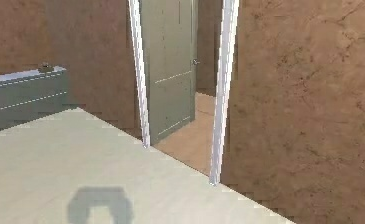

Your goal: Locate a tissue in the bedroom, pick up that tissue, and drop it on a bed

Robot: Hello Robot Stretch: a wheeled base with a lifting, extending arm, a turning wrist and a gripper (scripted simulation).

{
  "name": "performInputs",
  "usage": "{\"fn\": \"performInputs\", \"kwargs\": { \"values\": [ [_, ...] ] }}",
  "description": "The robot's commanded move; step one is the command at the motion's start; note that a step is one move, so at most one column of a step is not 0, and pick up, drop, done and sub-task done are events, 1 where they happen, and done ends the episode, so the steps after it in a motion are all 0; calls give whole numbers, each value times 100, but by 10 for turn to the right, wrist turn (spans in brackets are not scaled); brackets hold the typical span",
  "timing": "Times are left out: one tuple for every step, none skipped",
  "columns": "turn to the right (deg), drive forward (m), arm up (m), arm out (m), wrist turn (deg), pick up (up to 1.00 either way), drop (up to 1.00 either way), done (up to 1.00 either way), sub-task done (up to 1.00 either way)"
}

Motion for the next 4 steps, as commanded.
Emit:
{"fn": "performInputs", "kwargs": {
  "values": [
    [0,5,0,0,0,0,0,0,0],
    [-390,0,0,0,0,0,0,0,0],
    [0,100,0,0,0,0,0,0,0],
    [0,100,0,0,0,0,0,0,0]
  ]
}}
